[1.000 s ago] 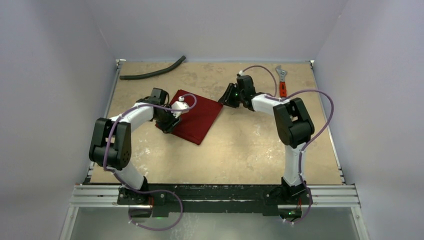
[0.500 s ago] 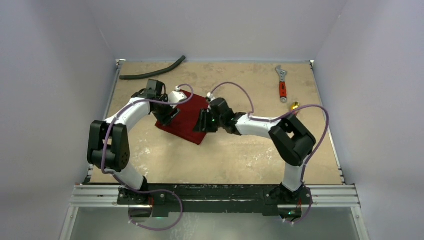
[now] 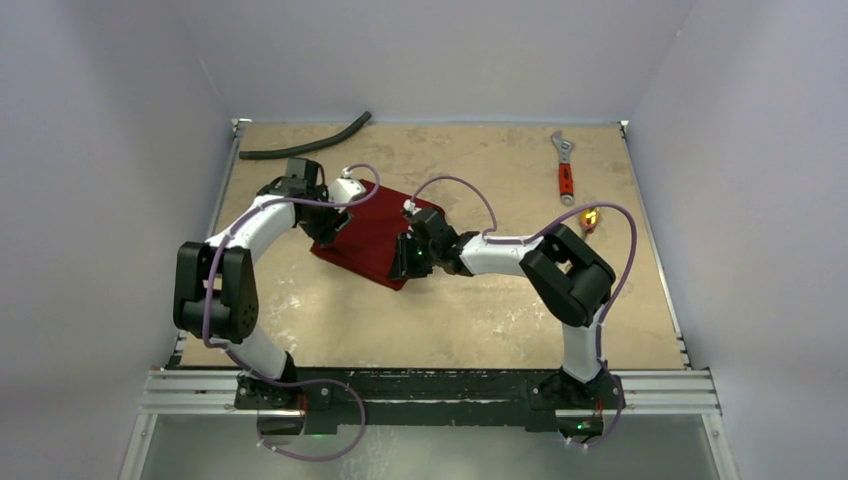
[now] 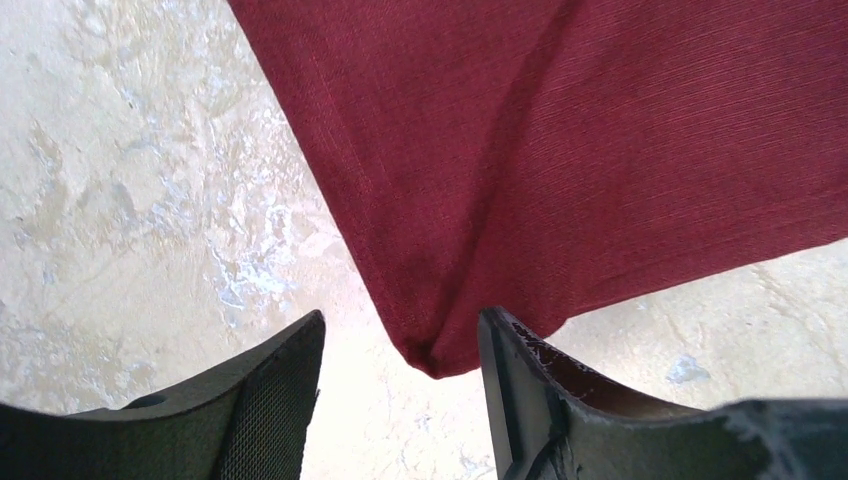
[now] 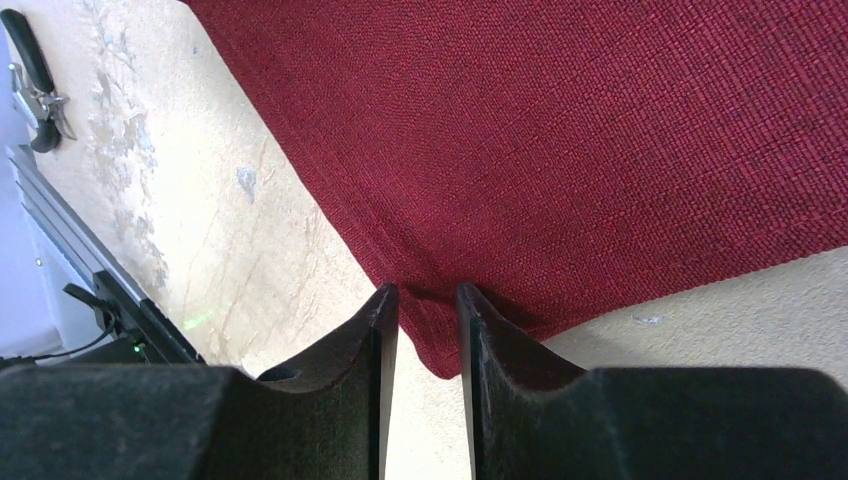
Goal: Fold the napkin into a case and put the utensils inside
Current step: Smooth out the upper triangle-folded napkin at the center of the board.
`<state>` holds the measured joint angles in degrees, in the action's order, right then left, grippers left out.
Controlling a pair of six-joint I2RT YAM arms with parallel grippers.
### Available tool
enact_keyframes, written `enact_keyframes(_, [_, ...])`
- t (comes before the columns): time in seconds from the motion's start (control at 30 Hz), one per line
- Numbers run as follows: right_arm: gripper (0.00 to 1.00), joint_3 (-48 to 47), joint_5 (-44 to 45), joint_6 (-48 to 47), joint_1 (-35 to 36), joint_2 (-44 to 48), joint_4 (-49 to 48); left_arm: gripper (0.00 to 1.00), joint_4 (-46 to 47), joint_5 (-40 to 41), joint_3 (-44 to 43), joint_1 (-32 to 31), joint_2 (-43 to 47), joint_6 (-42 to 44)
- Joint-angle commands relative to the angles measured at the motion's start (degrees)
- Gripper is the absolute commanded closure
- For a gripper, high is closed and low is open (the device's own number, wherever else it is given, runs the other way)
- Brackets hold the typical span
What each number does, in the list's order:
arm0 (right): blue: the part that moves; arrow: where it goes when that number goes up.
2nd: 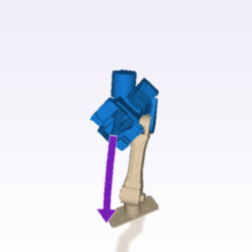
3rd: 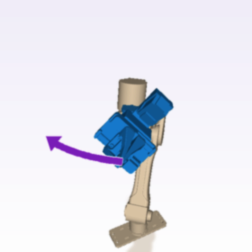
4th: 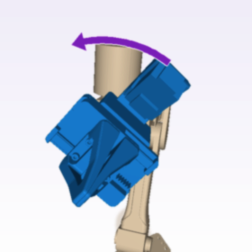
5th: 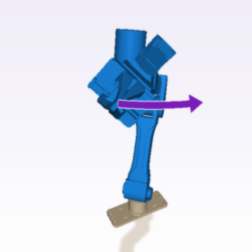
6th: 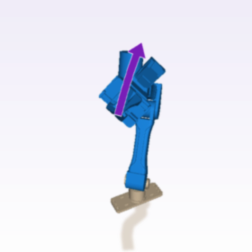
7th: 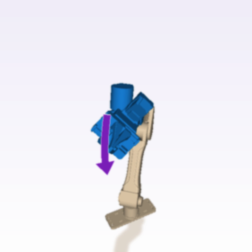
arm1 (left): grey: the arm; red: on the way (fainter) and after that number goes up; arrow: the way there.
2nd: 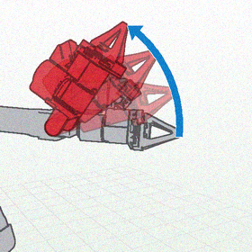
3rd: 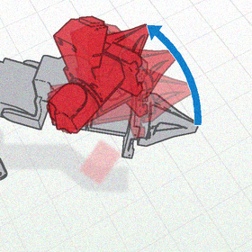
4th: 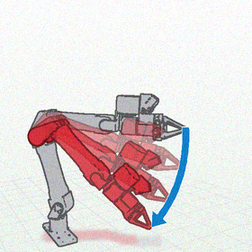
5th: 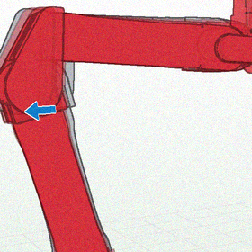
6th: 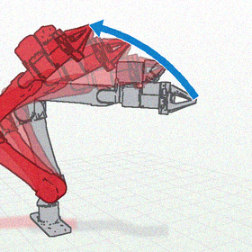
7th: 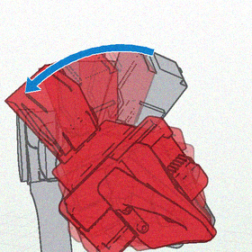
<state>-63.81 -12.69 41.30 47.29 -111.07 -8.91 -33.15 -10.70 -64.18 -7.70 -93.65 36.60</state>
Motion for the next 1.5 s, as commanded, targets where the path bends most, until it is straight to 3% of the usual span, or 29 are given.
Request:
enact_keyframes(0.0, [0.69,-0.33,0.3,-1.88,0.27,-0.07,2.45,0.44,4.12,2.63,2.52,0.85,-0.79,0.61])
enact_keyframes(0.53, [0.69,-0.01,0.1,-5.64,-0.2,4.09,7.82,0.49,12.05,7.44,6.85,2.14,-1.56,0.32])
enact_keyframes(0.63, [0.68,-0.19,-1.09,-5.98,-0.2,3.8,7.89,0.5,10.41,5.51,4.42,3.22,-1.97,-1.9])
enact_keyframes(0.9, [0.6,-9.52,-7.87,-11.08,-0.86,5.11,15.28,0.53,-2.55,-12.69,-6.07,11.07,-4.72,-7.69])
enact_keyframes(1.03, [0.55,-15.85,-12.75,-11.39,-0.91,2.06,17.0,0.54,-7.0,-19.48,-6.5,11.34,-5.36,-6.9])
enact_keyframes(1.13, [0.55,-19.08,-15.61,-7.98,-1.04,-0.73,13.74,0.55,-5.21,-22.45,-3.88,11.26,-3.67,-7.44])
enact_keyframes(1.47, [0.64,-37.42,-22.88,1.46,-0.97,-20.4,3.86,0.58,2.97,-14.79,-2.65,15.31,-0.47,-18.6])
